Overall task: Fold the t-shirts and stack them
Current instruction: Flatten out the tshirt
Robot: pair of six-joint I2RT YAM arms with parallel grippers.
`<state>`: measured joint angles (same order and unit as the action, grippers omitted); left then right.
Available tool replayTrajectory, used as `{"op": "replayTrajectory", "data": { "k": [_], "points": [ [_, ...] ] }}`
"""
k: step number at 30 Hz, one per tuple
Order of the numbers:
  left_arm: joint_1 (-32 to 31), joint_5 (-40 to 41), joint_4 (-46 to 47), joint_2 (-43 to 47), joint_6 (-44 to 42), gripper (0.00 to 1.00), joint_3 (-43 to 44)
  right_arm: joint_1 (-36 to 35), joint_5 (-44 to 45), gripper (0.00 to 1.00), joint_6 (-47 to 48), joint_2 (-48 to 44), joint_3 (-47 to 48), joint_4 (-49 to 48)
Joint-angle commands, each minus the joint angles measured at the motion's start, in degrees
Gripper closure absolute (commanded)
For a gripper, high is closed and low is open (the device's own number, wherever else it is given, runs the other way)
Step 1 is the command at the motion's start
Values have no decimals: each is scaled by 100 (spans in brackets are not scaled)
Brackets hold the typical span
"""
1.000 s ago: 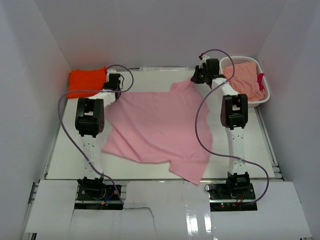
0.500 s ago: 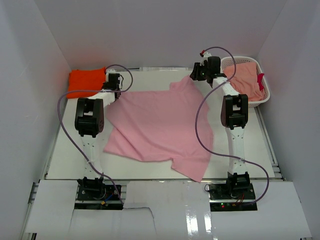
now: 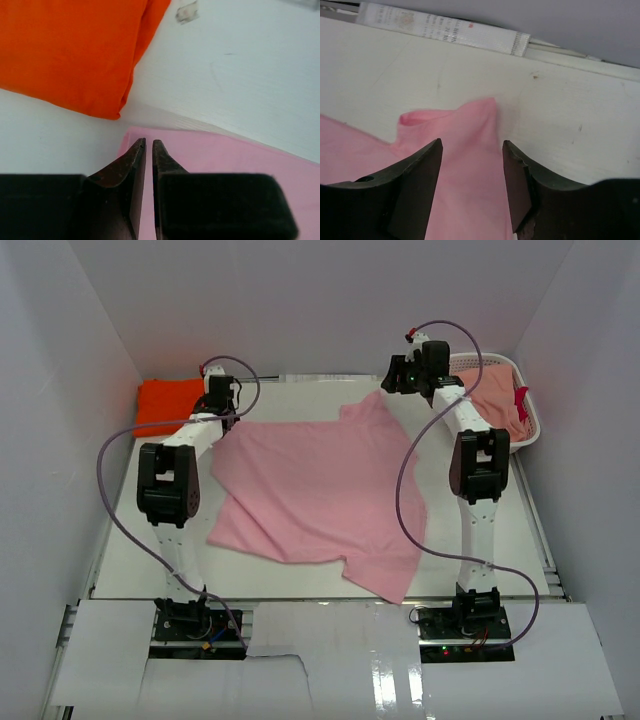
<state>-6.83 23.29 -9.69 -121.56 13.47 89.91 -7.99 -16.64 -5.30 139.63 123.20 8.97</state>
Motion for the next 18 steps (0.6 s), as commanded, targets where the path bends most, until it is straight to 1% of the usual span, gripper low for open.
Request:
{"op": "replayTrajectory", "data": {
  "k": [1, 2, 3, 4, 5, 6, 7, 8, 9, 10, 11, 12, 13, 14, 15, 16, 17, 18],
  "points": [
    [-265, -430, -655, 1291, 401, 77, 19, -124, -76, 41, -252, -1472, -548, 603],
    [-336, -509, -831, 1571, 471, 77, -52, -176, -15, 36, -304, -1953, -1143, 710],
    [-397, -544, -1215, 1713, 663, 77, -131, -316, -6, 34, -348, -2158, -1401, 850],
    [-494, -640, -1393, 1862, 770, 77, -393, -404, 47, 32, -331, -2360, -1639, 1008],
    [-512, -815, -1517, 2212, 884, 76, -578, -518, 326, 28, -279, -2736, -1876, 1341],
    [-521, -1243, -1631, 2424, 1007, 74, -823, -789, 555, 27, -122, -2888, -2305, 1509],
    [-521, -1526, -1623, 2644, 1147, 70, -1417, -922, 792, 26, -86, -3046, -2518, 1668],
    [-530, -1747, -1623, 2881, 1175, 67, -1719, -1054, 1151, 25, -50, -3352, -2737, 1852],
    [-539, -1914, -1650, 3353, 1192, 63, -2009, -1230, 1216, 24, -7, -3494, -3183, 1906],
    [-539, -1968, -1693, 3610, 1219, 61, -2299, -1275, 1234, 19, -6, -3652, -3397, 1950],
    [-539, -2003, -1729, 3856, 1228, 57, -2781, -1310, 1225, 17, -32, -3984, -3634, 1942],
    [-547, -2004, -1825, 4346, 1245, 44, -2977, -1345, 1234, 7, -119, -4136, -4106, 1820],
    [-539, -1969, -1886, 4560, 1245, 38, -3127, -1354, 1234, 3, -146, -4294, -4302, 1758],
    [-547, -1916, -1965, 4745, 1193, 31, -3337, -1363, 1173, 10, -182, -4513, -4443, 1687],
    [-547, -1864, -2088, 5060, 1149, 24, -3418, -1381, 1137, 10, -208, -4576, -4566, 1608],
    [-539, -1802, -2168, 5167, 1114, 18, -3471, -1407, 1085, 10, -217, -4620, -4724, 1582],
    [-530, -1697, -2247, 5229, 1061, 14, -3497, -1433, 1102, 10, -208, -4655, -4761, 1581],
    [-530, -1696, -2430, 5256, 1026, 13, -3498, -1486, 1145, 10, -208, -4656, -4796, 1581]
  ]
}}
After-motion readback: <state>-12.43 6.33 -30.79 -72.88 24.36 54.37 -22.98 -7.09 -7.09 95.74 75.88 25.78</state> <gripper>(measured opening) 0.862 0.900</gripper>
